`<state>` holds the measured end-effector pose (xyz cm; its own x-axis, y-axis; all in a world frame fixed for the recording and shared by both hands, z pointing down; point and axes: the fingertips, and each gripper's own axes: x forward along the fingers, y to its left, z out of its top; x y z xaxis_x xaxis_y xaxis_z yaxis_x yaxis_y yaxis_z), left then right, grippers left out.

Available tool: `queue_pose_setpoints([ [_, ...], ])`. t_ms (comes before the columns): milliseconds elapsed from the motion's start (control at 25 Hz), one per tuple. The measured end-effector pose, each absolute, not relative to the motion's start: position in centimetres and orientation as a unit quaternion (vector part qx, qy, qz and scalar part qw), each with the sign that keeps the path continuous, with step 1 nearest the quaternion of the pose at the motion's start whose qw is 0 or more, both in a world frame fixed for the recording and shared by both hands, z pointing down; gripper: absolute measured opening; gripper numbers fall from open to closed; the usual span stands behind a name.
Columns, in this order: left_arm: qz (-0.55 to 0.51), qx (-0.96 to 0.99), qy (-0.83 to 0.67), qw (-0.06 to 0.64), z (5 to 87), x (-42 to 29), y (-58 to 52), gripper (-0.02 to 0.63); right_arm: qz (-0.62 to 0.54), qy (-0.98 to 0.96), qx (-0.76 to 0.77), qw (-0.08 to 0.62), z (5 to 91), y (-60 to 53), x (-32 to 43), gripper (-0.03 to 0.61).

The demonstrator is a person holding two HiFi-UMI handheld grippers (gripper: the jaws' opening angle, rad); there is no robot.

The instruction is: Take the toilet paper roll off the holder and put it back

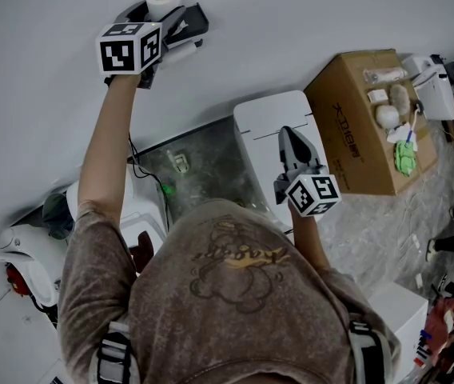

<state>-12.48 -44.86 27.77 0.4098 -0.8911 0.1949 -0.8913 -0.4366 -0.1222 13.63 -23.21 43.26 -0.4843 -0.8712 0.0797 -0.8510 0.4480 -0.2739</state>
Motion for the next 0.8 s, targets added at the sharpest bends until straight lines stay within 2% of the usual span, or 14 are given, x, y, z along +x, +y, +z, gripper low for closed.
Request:
queue_pose_setpoints([
  [400,0.086,0.840,-0.536,-0.014,25.0,-13.5,-43.1,0.332,-0.139,0.857,-0.495,0.038,43.0,-23.6,12.9,-0.002],
  [800,0.030,0.861,-0.507,-0.026,22.0,-12.8,-36.5,0.331,-0.136,0.869,-0.474,0.038,42.7,-23.5,11.0,-0.002],
])
